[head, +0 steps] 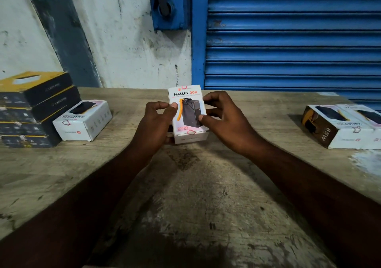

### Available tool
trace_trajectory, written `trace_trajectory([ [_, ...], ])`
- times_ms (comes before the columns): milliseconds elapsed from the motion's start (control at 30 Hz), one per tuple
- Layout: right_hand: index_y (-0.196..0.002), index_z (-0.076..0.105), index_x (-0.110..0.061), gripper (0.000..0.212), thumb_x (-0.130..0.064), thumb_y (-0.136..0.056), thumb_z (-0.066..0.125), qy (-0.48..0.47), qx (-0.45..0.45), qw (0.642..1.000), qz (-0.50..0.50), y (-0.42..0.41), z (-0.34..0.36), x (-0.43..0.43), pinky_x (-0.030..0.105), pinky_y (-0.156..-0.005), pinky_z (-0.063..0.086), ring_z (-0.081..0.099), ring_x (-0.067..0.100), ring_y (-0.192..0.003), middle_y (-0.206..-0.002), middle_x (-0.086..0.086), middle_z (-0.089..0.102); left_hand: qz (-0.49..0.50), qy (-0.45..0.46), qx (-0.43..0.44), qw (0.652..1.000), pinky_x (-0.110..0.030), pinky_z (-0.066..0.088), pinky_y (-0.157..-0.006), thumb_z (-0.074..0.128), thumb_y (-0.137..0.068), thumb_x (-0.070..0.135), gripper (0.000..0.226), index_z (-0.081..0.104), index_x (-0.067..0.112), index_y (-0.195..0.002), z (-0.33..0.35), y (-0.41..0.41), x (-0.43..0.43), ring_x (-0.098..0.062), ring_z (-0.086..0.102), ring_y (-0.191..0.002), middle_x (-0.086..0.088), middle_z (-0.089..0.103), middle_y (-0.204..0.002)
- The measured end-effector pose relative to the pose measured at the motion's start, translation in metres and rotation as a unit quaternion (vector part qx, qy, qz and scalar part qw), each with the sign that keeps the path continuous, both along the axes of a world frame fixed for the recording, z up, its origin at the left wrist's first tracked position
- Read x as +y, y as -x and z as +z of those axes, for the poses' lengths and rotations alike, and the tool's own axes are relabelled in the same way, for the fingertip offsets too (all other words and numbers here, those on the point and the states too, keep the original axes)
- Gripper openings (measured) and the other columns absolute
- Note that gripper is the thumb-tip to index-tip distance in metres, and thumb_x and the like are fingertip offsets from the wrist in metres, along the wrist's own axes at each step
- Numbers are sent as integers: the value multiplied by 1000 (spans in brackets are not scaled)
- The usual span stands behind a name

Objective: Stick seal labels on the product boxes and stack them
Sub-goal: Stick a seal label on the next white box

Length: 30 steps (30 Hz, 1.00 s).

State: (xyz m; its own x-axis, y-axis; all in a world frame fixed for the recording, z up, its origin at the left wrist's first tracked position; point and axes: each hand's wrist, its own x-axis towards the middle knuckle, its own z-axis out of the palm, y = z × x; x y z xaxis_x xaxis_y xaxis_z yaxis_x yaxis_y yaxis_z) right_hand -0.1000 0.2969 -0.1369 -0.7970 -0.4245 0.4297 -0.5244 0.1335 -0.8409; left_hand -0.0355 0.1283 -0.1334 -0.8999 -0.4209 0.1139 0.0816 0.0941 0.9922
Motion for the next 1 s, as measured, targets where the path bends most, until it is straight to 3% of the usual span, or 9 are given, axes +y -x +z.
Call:
trace_trajectory([
  [100, -117, 51, -28, 38, 0, -92, 60, -2, 3, 999, 47, -3, 1, 1, 42, -100, 54, 61, 12, -120, -124, -17, 60, 9, -5, -2, 1000, -27, 55, -50, 53, -102, 41, 30, 48, 20, -122, 1, 0, -1, -7, 71, -65, 2, 72, -87],
  [200, -122, 53, -28, 40, -2, -93, 61, -14, 0, 996, 88, -4, 0, 2, 30, -95, 55, 57, 6, -127, -136, -10, 59, 21, -25, -2, 999, -28, 57, -49, 54, -101, 43, 30, 48, 21, -120, 1, 0, -3, -6, 71, -60, 4, 73, -80],
  [300, -135, 50, -25, 55, -19, -86, 75, -39, 21, 992, 115, -2, -4, 3, 38, -103, 53, 50, 7, -135, -146, -6, 54, 37, -36, -6, 999, -28, 56, -48, 57, -99, 46, 33, 50, 20, -118, 3, 0, -5, -8, 72, -60, 4, 73, -82],
  [400, -139, 48, -27, 71, -20, -78, 84, -74, 59, 992, 86, -1, -7, 3, 44, -107, 50, 51, 8, -135, -146, -6, 54, 38, -41, -7, 998, -28, 55, -49, 59, -97, 47, 36, 52, 18, -117, 3, -1, -5, -10, 73, -63, 0, 74, -88],
  [633, -135, 55, -27, 64, -18, -79, 84, -52, 95, 994, 13, 5, -7, 5, 39, -88, 61, 57, 10, -127, -140, -5, 57, -60, -42, -23, 997, -39, 61, -71, 55, -101, 35, 35, 50, 21, -133, 0, 0, -7, -17, 74, -79, -4, 75, -101],
  [900, -132, 60, -25, 58, -13, -81, 83, -9, 69, 998, 9, 9, -6, 7, 36, -88, 61, 61, 9, -122, -139, -3, 57, -131, -62, -38, 989, -33, 57, -71, 52, -101, 38, 39, 47, 23, -137, -1, 0, -5, -21, 73, -81, -9, 75, -102],
  [1000, -126, 63, -24, 52, -13, -79, 84, -14, 105, 994, -11, 7, -6, 6, 32, -88, 60, 60, 5, -119, -135, -4, 57, -118, -69, -39, 990, -30, 57, -68, 56, -99, 40, 44, 47, 22, -138, -2, 1, -5, -18, 73, -77, -7, 75, -98],
])
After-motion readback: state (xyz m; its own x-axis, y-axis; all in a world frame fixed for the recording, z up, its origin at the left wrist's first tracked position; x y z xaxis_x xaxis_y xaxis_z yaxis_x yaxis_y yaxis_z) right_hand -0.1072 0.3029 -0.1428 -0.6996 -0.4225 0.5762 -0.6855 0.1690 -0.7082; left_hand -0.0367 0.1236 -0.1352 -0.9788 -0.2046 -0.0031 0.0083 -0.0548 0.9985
